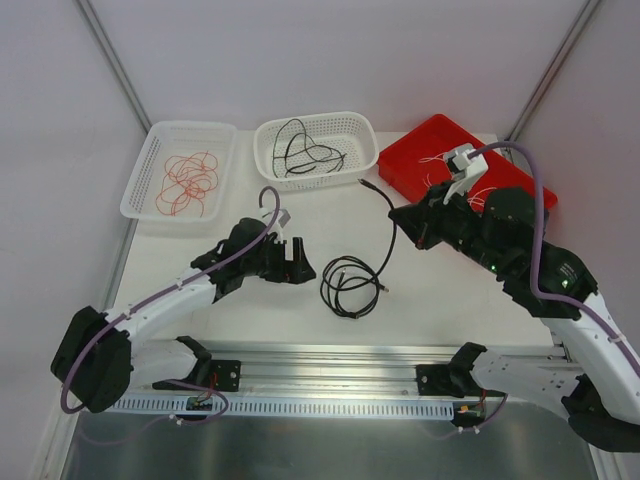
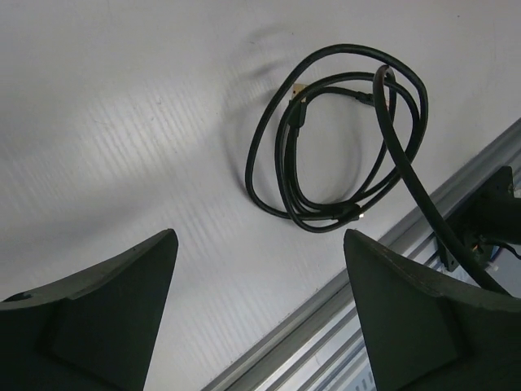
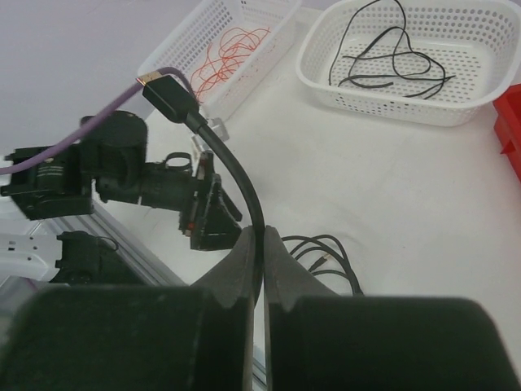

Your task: Untangle the cables

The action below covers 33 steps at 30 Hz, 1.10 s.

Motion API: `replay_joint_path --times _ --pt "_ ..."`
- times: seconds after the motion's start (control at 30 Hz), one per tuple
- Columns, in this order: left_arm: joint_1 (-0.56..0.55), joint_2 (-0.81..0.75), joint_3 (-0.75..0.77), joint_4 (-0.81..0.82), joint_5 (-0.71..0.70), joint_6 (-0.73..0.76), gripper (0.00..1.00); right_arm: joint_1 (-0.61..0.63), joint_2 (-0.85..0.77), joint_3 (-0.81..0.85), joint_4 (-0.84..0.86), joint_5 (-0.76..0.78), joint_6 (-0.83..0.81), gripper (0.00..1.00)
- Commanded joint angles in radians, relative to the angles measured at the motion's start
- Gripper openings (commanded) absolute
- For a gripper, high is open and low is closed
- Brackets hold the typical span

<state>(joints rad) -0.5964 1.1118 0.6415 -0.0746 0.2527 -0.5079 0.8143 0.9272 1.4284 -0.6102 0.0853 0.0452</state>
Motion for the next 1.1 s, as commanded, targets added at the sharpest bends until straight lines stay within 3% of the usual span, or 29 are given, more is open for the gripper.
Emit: replay_joint_path --times 0.0,0.33,0.47,0.6,0.97,1.07 --pt "-0.013 0.084 -0.011 0.211 0.039 -0.049 0.84 0.0 -0.04 0.0 0.067 -0.073 0.013 0.01" --pt "-0.017 0.359 0.096 0.354 0.215 0.002 0.75 -0.003 -0.082 0.015 0.061 -0.137 -0.013 0.01" --pt "-0.025 0.472 0.136 0.398 0.299 -0.004 0.67 -0.001 -0.094 -0.005 0.072 -0.145 -0.016 0.01" --pt "-0.048 0.523 0.145 0.467 0.379 -0.026 0.59 -0.003 -0.097 -0.019 0.07 -0.137 -0.024 0.01" --pt "-0.069 0.58 0.106 0.558 0.52 -0.052 0.57 -0.001 -0.108 -0.043 0.063 -0.101 -0.034 0.01" --pt "-0.072 0.597 0.104 0.559 0.53 -0.052 0.51 -0.001 -0.111 -0.051 0.067 -0.096 -0.033 0.01"
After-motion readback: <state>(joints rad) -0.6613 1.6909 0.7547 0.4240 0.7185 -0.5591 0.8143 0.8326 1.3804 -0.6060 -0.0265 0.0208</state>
